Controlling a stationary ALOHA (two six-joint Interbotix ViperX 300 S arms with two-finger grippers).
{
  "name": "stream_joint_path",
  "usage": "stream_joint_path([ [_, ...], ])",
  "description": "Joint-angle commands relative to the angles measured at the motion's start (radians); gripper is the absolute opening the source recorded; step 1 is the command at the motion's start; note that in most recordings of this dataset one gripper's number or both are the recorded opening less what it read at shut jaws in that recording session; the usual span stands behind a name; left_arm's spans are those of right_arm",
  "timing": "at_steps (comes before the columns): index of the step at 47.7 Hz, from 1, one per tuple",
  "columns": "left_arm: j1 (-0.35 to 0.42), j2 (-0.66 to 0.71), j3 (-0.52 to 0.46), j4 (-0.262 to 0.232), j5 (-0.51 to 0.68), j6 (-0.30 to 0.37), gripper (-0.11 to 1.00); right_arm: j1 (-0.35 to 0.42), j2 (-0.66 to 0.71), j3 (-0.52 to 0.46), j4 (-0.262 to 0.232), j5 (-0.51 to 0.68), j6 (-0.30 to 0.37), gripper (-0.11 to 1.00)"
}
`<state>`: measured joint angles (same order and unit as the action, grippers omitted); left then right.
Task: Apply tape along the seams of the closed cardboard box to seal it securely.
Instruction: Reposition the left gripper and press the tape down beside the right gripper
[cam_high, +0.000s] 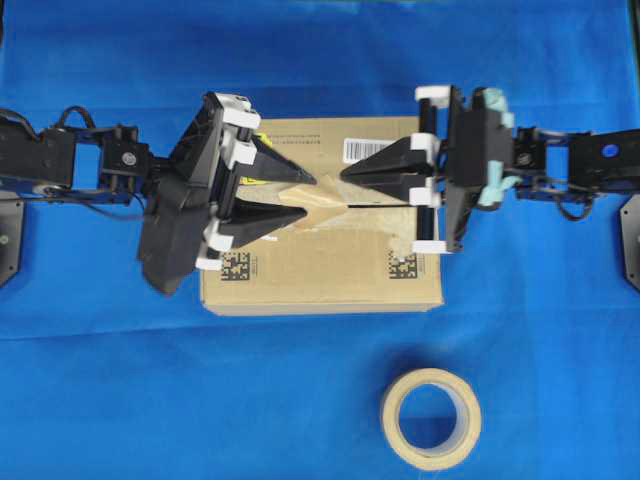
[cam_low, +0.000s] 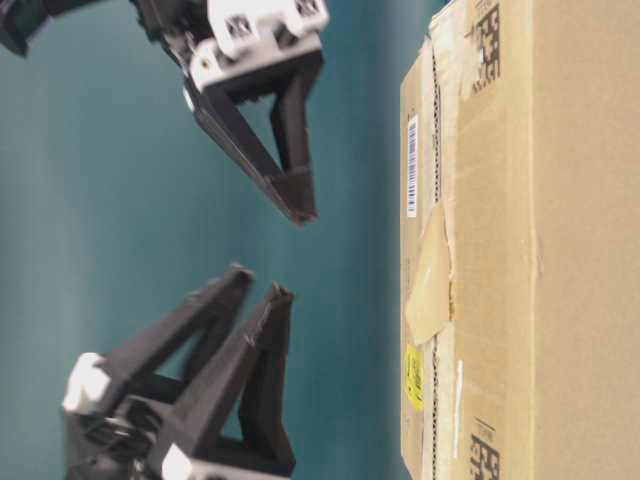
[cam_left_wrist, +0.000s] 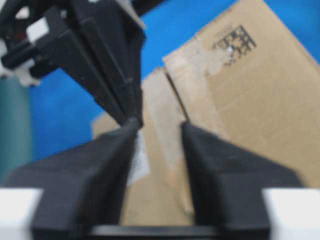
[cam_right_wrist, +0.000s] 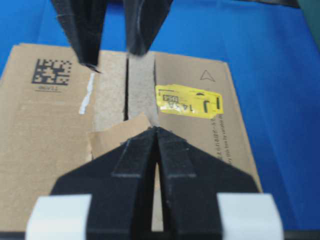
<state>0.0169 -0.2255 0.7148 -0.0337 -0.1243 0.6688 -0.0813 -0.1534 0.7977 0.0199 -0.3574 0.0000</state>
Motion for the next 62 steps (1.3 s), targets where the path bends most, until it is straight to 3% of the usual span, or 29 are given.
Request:
stream_joint_path([
  [1, -0.003, 0.008, -0.002, -0.002, -0.028, -0.089, 0.25, -0.014, 0.035, -0.049, 0.003, -0.009, 0.002, 0.00],
  [6, -0.003, 0.046, 0.011, -0.002, -0.069, -0.156, 0.03, -0.018, 0.080, -0.081, 0.003, -0.009, 0.002, 0.00],
  [8, -0.003, 0.063, 0.014, -0.002, -0.084, -0.172, 0.00, -0.018, 0.100, -0.097, 0.002, -0.006, 0.002, 0.00],
  [31, 0.046, 0.206, -0.011, -0.003, -0.115, -0.187, 0.00, -0.008, 0.190, -0.141, 0.003, -0.012, 0.006, 0.00],
  [51, 0.077, 0.199, 0.041, -0.003, -0.144, -0.193, 0.00, 0.015, 0.224, -0.117, 0.008, -0.009, 0.009, 0.00],
  [62, 0.087, 0.152, 0.117, -0.003, -0.146, -0.242, 0.00, 0.034, 0.199, -0.066, 0.021, -0.008, 0.037, 0.00],
])
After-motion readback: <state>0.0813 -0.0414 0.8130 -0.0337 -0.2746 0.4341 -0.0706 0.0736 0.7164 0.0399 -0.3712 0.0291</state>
